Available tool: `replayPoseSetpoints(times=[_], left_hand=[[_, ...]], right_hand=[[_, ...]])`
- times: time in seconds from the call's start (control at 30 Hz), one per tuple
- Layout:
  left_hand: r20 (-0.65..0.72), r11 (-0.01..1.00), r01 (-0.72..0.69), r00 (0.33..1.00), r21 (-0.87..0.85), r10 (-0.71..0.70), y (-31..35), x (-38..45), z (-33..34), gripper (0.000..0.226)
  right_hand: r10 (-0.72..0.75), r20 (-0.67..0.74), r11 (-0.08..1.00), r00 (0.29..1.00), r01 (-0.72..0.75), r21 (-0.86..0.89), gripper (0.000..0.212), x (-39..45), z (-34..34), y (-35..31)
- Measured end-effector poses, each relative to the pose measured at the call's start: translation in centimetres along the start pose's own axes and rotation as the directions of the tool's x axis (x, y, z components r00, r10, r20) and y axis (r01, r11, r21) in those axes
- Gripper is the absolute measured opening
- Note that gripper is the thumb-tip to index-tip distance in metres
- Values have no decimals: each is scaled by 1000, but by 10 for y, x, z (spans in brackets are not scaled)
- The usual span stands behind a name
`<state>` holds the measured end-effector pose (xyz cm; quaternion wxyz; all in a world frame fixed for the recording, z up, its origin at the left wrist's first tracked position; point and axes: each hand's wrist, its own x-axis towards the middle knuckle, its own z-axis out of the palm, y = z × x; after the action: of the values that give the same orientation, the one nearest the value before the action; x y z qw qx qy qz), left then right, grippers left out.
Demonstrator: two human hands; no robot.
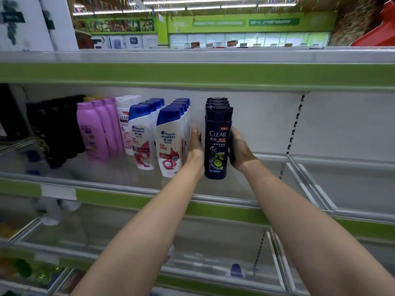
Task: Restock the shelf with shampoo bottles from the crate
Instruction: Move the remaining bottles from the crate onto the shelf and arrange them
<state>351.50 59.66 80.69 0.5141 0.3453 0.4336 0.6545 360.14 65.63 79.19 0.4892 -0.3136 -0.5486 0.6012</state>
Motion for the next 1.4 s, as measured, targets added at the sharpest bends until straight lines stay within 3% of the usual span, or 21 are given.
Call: replayPoseSetpoints(times=[0.13, 0.17, 0.23, 0.3, 0.43, 0.7, 0.9, 1.17, 1.4], left_hand=[[58, 970, -193, 981, 146, 187, -2, -25, -7, 25], [47, 949, -201, 980, 242, 196, -1, -21, -11, 33], [64, 829, -162, 986, 535, 151, -4, -16, -15, 74], [53, 759, -126, 991, 639, 120, -5, -17, -11, 80], [109, 785, -171, 985, 596, 132, -4, -18, -5, 81], [147, 836, -186, 981, 517, 127, -3, -10, -14, 72], [160, 857, -193, 978, 478, 131, -1, 4, -30, 83], [156, 911, -207, 975, 357, 160, -5, 17, -36, 83], [131, 916, -114, 989, 386, 68, -3, 6, -36, 85]], right_hand=[[10, 17, 1000, 1000, -10, -20, 35, -2, -1, -5], [15, 40, 1000, 999, -15, 16, 39, -2, 1, -6], [16, 109, 991, 994, -31, 134, 45, -1, 5, -3], [-3, 132, 970, 991, -29, 240, 47, 0, 10, -2], [-6, 132, 936, 991, -41, 349, 48, 5, 13, 1], [-8, 95, 966, 995, -17, 257, 47, 14, 15, 6], [-18, 84, 973, 996, -2, 233, 45, 24, 28, 12], [-19, 17, 977, 1000, 15, 214, 43, 26, 38, 16], [65, -134, 985, 989, -41, 170, 48, 5, 41, 2]])
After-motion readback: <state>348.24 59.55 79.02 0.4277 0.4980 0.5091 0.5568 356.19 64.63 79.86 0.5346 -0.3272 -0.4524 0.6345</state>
